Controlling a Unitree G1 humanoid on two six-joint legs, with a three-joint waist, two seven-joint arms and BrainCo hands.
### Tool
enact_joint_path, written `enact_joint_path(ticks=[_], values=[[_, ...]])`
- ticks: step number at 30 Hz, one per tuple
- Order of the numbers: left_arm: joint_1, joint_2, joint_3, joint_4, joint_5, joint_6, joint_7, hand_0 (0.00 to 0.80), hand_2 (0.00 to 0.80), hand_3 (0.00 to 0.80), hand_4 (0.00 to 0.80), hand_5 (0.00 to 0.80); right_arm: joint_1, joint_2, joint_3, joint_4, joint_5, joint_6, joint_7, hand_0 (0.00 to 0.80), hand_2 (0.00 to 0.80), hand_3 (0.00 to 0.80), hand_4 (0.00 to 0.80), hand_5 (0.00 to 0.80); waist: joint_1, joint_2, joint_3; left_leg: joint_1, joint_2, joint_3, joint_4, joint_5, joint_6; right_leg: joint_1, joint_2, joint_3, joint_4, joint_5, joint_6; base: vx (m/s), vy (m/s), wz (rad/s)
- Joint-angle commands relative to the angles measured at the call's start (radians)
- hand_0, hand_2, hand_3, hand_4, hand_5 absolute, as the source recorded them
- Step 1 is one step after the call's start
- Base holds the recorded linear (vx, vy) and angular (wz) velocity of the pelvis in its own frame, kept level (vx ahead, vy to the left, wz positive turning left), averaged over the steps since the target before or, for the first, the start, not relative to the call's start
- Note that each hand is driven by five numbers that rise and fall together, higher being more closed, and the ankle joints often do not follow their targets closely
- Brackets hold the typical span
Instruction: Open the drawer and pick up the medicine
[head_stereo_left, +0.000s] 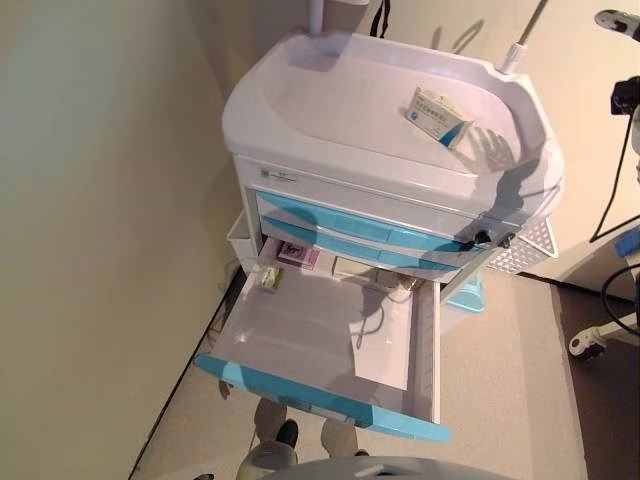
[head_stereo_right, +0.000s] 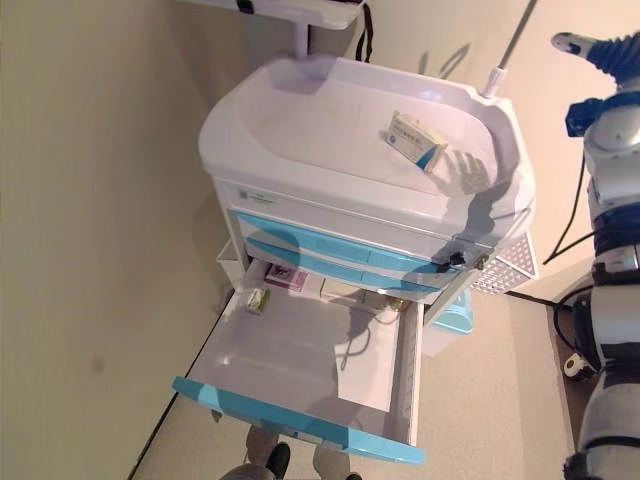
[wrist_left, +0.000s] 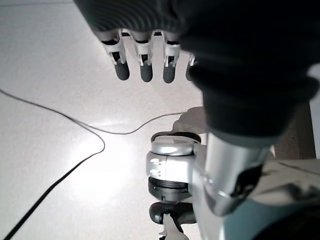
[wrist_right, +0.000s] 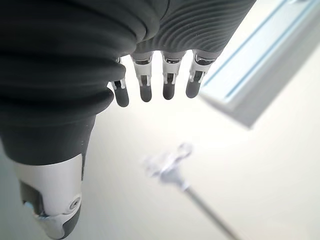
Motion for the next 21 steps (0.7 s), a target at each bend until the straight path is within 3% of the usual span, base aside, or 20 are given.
enact_joint_path(ticks=[1, 2, 4, 7, 11, 16, 21], values=[[-0.025, -0.014, 0.012, 0.050, 0.022, -0.002, 0.012, 0.000, 0.000, 0.000, 0.000, 0.000, 0.049, 0.000, -0.028, -0.092, 0.098, -0.065, -0.023, 0.000, 0.000, 0.000, 0.000, 0.000, -0.020, 0.010, -0.023, 0.011, -0.024, 0.087, -0.006, -0.055, 0.028, -0.031, 0.012, 0.035, 0.055, 0.009, 0.038, -0.049, 0.043, -0.51], [-0.023, -0.012, 0.011, 0.050, 0.022, -0.002, 0.012, 0.000, 0.000, 0.000, 0.000, 0.000, 0.056, 0.001, -0.033, -0.097, 0.097, -0.064, -0.024, 0.000, 0.000, 0.000, 0.000, 0.000, -0.017, 0.008, -0.024, 0.012, -0.024, 0.090, -0.006, -0.055, 0.028, -0.031, 0.013, 0.038, 0.055, 0.009, 0.038, -0.051, 0.031, -0.49], [-0.015, -0.036, 0.014, 0.052, 0.039, 0.001, 0.008, 0.000, 0.000, 0.000, 0.000, 0.000, 0.217, 0.097, -0.146, -0.196, 0.134, -0.093, -0.040, 0.000, 0.000, 0.000, 0.000, 0.000, -0.044, 0.040, -0.018, 0.021, -0.020, 0.141, -0.008, -0.059, 0.031, -0.044, 0.016, 0.090, 0.046, 0.025, 0.042, -0.094, 0.049, -0.38], [-0.008, -0.042, 0.020, 0.051, 0.048, 0.002, 0.010, 0.000, 0.000, 0.000, 0.000, 0.000, 0.338, 0.177, -0.211, -0.256, 0.139, -0.112, -0.051, 0.000, 0.000, 0.000, 0.000, 0.000, -0.050, 0.058, -0.014, 0.028, -0.018, 0.176, -0.009, -0.063, 0.033, -0.052, 0.018, 0.120, 0.043, 0.034, 0.045, -0.079, 0.036, -0.63], [-0.005, -0.059, 0.022, 0.039, 0.091, -0.008, -0.006, 0.000, 0.000, 0.000, 0.000, 0.000, 0.567, 0.273, -0.241, -0.308, 0.081, -0.085, 0.007, 0.000, 0.000, 0.000, 0.000, 0.000, -0.080, 0.090, -0.003, 0.035, -0.012, 0.229, -0.010, -0.065, 0.034, -0.060, 0.022, 0.166, 0.036, 0.046, 0.049, -0.068, 0.016, -0.44], [-0.023, -0.059, 0.033, 0.021, 0.113, -0.019, -0.009, 0.000, 0.000, 0.000, 0.000, 0.000, 0.760, 0.368, -0.249, -0.278, 0.021, -0.060, 0.054, 0.000, 0.000, 0.000, 0.000, 0.000, -0.112, 0.115, 0.009, 0.032, -0.007, 0.263, -0.010, -0.060, 0.031, -0.073, 0.022, 0.187, 0.039, 0.052, 0.049, -0.064, -0.004, -0.34], [-0.040, -0.054, 0.058, 0.013, 0.102, -0.020, -0.002, 0.000, 0.000, 0.000, 0.000, 0.000, 0.876, 0.407, -0.225, -0.179, -0.041, -0.030, 0.102, 0.000, 0.000, 0.000, 0.000, 0.000, -0.132, 0.132, 0.014, 0.031, -0.008, 0.261, -0.010, -0.057, 0.027, -0.075, 0.020, 0.178, 0.040, 0.051, 0.047, -0.021, -0.013, -0.13]])
